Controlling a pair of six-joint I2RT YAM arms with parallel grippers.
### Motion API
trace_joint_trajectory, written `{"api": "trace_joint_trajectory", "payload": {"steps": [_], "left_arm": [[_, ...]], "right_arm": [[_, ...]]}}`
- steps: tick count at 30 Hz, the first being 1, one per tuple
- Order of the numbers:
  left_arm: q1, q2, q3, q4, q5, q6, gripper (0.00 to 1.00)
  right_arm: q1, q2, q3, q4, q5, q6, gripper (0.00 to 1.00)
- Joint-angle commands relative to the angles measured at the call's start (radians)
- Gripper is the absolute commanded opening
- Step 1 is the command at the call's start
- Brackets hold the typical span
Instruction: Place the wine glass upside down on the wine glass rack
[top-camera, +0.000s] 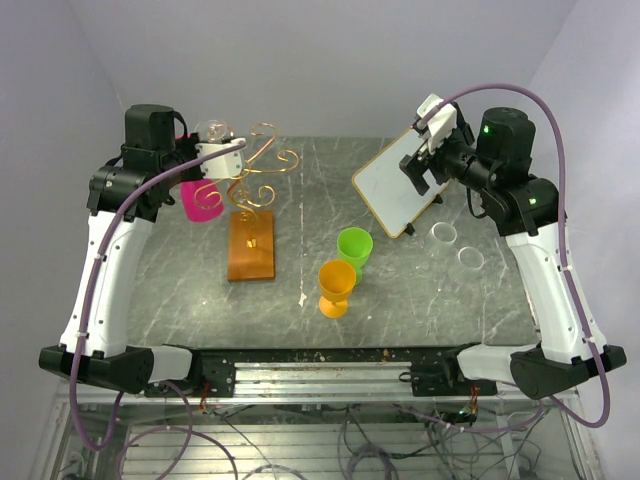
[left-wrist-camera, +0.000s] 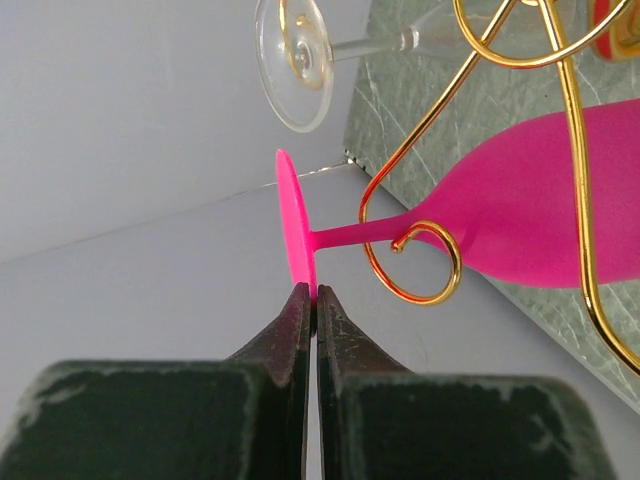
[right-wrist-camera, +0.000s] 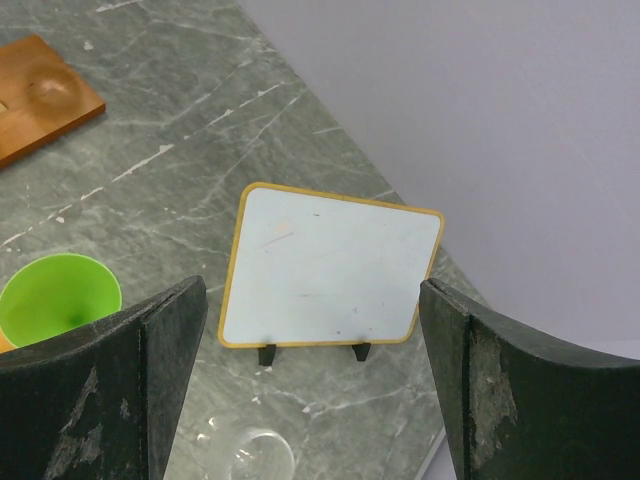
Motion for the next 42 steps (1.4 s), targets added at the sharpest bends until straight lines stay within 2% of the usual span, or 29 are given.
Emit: {"api": "trace_joint_trajectory", "payload": {"steps": [1, 20, 36, 42], "left_arm": [[-0.007, -0.014, 0.009, -0.034, -0.026, 0.014, 0.07], [-0.013, 0.004, -0.012, -0.010, -0.049, 0.098, 0.07], [-0.015, -0.007, 0.002, -0.066, -0.077, 0.157, 0.07], [-0.015, -0.011, 0.017, -0.098, -0.040, 0.155, 0.07]], "right_arm": [[-0.006, -0.022, -0.010, -0.004, -0.004, -0.010, 0.87], [-0.008, -0.035, -0.011, -0.010, -0.008, -0.013, 0.88], [-0.008, -0.036, -0.003, -0.018, -0.012, -0.016, 0.88], [-0.008, -0.034, -0.001, -0.018, -0.014, -0.016, 0.88]]}}
